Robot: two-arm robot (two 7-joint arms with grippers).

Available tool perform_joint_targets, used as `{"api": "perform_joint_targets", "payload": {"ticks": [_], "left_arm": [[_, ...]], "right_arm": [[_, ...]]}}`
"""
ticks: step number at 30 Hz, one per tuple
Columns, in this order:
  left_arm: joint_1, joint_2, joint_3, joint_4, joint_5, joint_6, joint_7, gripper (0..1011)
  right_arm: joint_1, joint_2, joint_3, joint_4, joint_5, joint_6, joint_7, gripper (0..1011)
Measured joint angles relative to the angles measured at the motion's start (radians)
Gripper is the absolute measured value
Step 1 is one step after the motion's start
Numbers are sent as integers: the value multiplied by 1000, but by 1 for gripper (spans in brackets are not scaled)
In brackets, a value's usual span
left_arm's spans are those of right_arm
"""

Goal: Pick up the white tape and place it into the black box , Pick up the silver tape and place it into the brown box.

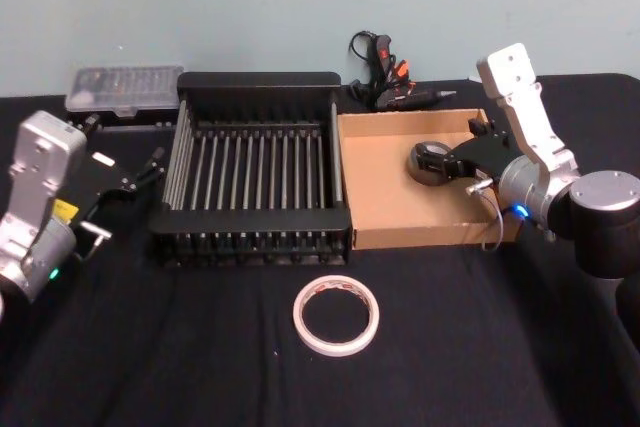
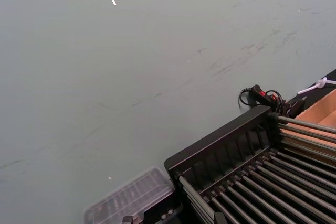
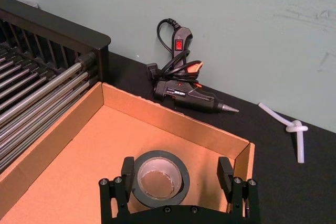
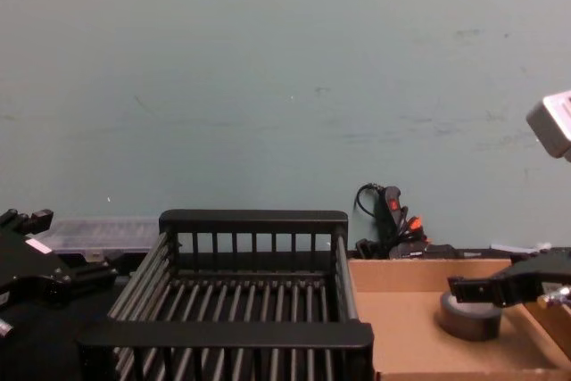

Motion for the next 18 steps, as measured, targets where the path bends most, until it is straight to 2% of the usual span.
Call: {"api": "perform_joint_targets", "payload": {"ticks": [10, 18], "left_arm": [[0, 0, 0, 0, 0, 0, 0, 1001], [0, 0, 0, 0, 0, 0, 0, 1001]], "right_arm": [[-1, 0, 2, -1, 0, 1, 1, 1002], [-27, 4, 23, -44, 10, 22, 26, 1002]]}}
